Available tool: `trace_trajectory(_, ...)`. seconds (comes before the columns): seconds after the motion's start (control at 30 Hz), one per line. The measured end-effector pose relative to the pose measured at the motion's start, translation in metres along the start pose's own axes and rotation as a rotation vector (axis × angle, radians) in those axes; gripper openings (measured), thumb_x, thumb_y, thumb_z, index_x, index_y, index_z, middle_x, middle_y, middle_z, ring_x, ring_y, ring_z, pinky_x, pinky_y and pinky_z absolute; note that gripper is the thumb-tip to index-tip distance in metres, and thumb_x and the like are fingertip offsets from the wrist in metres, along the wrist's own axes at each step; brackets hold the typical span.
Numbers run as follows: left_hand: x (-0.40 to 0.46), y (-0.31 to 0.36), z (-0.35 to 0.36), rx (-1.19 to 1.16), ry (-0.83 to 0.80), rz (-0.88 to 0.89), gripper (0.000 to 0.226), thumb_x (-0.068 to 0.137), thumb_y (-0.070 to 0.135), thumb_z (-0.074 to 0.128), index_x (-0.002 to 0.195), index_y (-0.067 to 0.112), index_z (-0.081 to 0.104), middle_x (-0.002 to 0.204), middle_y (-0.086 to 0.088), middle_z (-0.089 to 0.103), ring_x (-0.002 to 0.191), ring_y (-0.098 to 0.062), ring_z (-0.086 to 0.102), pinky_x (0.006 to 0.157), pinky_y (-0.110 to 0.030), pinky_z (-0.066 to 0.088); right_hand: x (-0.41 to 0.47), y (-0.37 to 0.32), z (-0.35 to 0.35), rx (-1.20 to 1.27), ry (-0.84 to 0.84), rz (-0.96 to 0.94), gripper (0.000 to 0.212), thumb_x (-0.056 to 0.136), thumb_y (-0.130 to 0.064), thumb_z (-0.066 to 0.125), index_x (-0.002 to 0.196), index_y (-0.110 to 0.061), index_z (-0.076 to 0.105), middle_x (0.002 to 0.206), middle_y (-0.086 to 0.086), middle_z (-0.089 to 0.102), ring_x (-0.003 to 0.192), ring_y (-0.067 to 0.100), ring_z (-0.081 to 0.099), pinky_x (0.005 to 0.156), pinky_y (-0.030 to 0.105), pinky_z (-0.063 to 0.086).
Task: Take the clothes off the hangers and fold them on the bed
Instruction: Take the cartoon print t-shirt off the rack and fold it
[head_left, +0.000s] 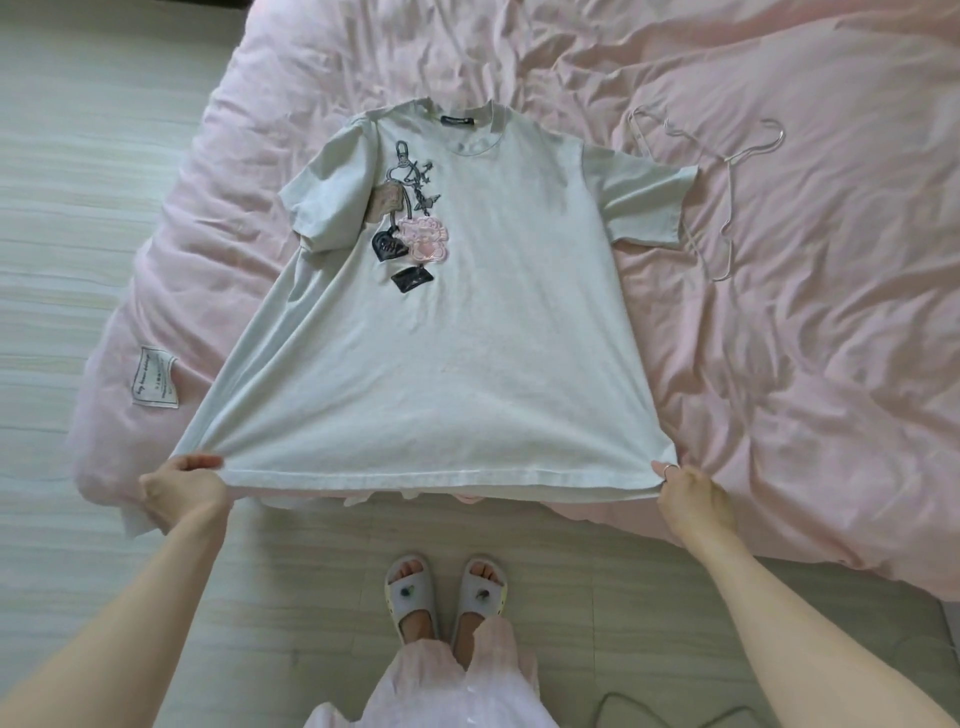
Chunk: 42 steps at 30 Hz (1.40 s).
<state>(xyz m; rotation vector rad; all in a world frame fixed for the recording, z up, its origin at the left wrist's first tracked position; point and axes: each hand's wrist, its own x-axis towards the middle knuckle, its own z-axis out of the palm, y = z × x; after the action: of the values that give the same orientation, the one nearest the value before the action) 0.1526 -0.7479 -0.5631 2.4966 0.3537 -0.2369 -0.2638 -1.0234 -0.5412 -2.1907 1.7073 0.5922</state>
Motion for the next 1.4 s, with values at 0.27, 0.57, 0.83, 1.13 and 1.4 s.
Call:
trace_trajectory(0.27, 0.002, -0.031, 0.025, 0.253, -0.168, 0.007, 0.031, 0.085, 0.003, 0.048, 0.106, 0.011, 0.071, 0.118, -0.021, 0.058, 0.112, -0.041, 0.051, 0.098, -0.044, 0.045, 0.004, -0.015, 0.027, -0.06, -0.183, 0.093, 0.039, 0.091, -0.006, 0.04, 0.124, -0.012, 0.059, 0.127, 0.013, 0.054, 0.118, 0.031, 0.051, 0.091, 0.036, 0.044)
trace_trajectory(0.57, 0.001, -0.003, 0.029, 0.15, -0.31, -0.07, 0.035, 0.085, 0.005, 0.047, 0.115, 0.009, 0.064, 0.133, -0.02, 0.047, 0.121, -0.039, 0.043, 0.105, -0.041, 0.038, 0.033, -0.123, -0.004, 0.14, -0.151, -0.183, 0.04, 0.096, -0.015, 0.034, 0.13, -0.009, 0.053, 0.135, 0.012, 0.052, 0.123, 0.03, 0.049, 0.099, 0.035, 0.041)
trace_trajectory(0.83, 0.06, 0.083, 0.047, -0.12, -0.465, -0.012, 0.03, 0.09, 0.01, 0.046, 0.118, 0.012, 0.056, 0.114, -0.009, 0.06, 0.104, -0.03, 0.055, 0.088, -0.036, 0.044, 0.076, -0.25, -0.05, 0.257, -0.189, -0.351, 0.039, 0.097, -0.021, 0.036, 0.133, -0.01, 0.047, 0.133, 0.01, 0.052, 0.12, 0.024, 0.05, 0.099, 0.031, 0.038)
trace_trajectory(1.13, 0.178, 0.21, 0.114, -0.262, -0.763, -0.079, 0.036, 0.092, 0.004, 0.039, 0.126, 0.003, 0.05, 0.094, -0.009, 0.06, 0.075, -0.018, 0.056, 0.063, -0.025, 0.047, 0.171, -0.421, -0.085, 0.391, -0.162, -0.342, 0.035, 0.097, -0.017, 0.039, 0.129, -0.007, 0.05, 0.132, 0.01, 0.053, 0.121, 0.026, 0.048, 0.095, 0.03, 0.036)
trace_trajectory(1.4, 0.196, 0.287, 0.165, -0.573, -1.084, -0.415, 0.031, 0.095, 0.035, 0.05, 0.107, 0.007, 0.056, 0.103, -0.008, 0.064, 0.088, -0.019, 0.062, 0.073, -0.028, 0.051, 0.217, -0.482, -0.09, 0.514, -0.133, -0.347, 0.042, 0.097, -0.023, 0.04, 0.139, -0.017, 0.042, 0.135, 0.008, 0.05, 0.123, 0.024, 0.046, 0.099, 0.033, 0.035)
